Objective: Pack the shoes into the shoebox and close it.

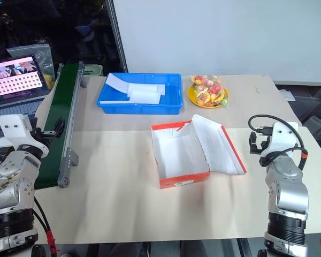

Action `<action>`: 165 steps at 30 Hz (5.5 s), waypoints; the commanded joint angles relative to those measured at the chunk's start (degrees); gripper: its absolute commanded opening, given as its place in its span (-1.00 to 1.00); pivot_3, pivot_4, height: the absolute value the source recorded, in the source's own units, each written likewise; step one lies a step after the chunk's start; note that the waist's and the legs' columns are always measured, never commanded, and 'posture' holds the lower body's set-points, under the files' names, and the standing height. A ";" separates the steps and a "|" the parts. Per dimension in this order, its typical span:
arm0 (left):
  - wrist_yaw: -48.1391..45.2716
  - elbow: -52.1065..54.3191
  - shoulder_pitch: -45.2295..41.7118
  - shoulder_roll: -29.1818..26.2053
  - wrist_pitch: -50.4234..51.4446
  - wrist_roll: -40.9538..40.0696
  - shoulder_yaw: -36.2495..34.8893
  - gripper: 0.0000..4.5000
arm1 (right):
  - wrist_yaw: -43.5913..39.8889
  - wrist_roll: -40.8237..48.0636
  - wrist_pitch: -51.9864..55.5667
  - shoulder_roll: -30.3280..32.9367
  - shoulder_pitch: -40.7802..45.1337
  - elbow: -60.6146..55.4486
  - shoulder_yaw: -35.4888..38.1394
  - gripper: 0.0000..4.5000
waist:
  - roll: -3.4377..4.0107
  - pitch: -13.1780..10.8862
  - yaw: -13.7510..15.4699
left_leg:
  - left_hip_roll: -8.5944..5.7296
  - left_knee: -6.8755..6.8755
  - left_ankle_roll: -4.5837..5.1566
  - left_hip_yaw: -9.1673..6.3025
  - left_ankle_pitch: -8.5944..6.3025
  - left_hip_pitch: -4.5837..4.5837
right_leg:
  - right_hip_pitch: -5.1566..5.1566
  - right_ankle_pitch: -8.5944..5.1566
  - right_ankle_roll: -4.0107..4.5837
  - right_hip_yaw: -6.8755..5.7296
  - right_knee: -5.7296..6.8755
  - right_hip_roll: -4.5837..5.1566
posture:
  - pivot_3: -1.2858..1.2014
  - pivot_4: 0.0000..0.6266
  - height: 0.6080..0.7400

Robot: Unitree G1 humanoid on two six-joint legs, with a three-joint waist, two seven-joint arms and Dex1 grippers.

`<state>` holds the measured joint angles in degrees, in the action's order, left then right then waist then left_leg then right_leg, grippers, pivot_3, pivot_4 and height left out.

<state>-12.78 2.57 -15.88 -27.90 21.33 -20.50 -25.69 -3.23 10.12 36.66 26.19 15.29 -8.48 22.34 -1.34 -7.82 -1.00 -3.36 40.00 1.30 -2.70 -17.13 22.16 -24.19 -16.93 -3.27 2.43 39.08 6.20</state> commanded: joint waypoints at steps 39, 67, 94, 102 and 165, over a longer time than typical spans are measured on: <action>3.71 1.69 2.84 -2.79 4.22 2.47 -2.50 1.00 | -20.64 6.81 4.26 -1.86 8.06 -21.22 -33.05 0.99 | -0.34 0.10 0.10 | -0.06 0.17 0.07 -0.21 -0.05 0.14 | -0.08 0.03 -0.05 -0.33 -0.09 0.14 | 0.03 -0.52 0.75; 5.97 0.24 4.12 -1.14 3.77 4.31 -1.09 1.00 | -19.41 6.55 6.36 -1.68 6.75 -22.32 -30.43 0.99 | -0.34 0.10 -0.02 | -0.05 0.15 0.07 -0.19 -0.05 0.12 | -0.08 0.03 -0.05 -0.32 -0.09 0.13 | 0.03 -0.52 0.75; 6.90 -3.36 4.96 -0.96 4.47 6.72 -1.07 1.00 | -18.74 6.82 6.64 -2.49 6.87 -22.77 -30.03 0.99 | -0.35 0.10 -0.01 | -0.06 0.14 0.07 -0.20 -0.05 0.12 | -0.08 0.03 -0.05 -0.32 -0.09 0.14 | 0.03 -0.52 0.75; 6.29 -2.05 4.56 -0.28 3.73 6.08 -0.53 0.89 | -18.57 6.85 6.84 -2.67 6.98 -22.97 -29.84 1.00 | -0.34 0.10 0.02 | -0.06 0.14 0.07 -0.20 -0.05 0.12 | -0.07 0.03 -0.05 -0.33 -0.09 0.15 | 0.03 -0.52 0.75; -11.56 19.66 2.72 8.86 -10.05 14.13 31.36 0.20 | 19.45 72.37 20.55 -33.07 31.98 16.98 -5.92 0.53 | -0.15 0.01 -2.91 | 0.00 -0.05 0.08 -0.16 -0.02 0.17 | -0.10 0.15 0.02 -0.38 0.10 0.02 | 0.03 -0.52 0.75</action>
<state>-23.17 20.74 -12.42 -19.27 11.87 -6.13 4.48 16.97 80.19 57.55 -4.86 46.58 11.96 16.75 -1.49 -7.82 -3.91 -3.34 39.95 1.37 -2.86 -17.15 22.33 -24.30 -16.78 -3.25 2.05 39.18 6.22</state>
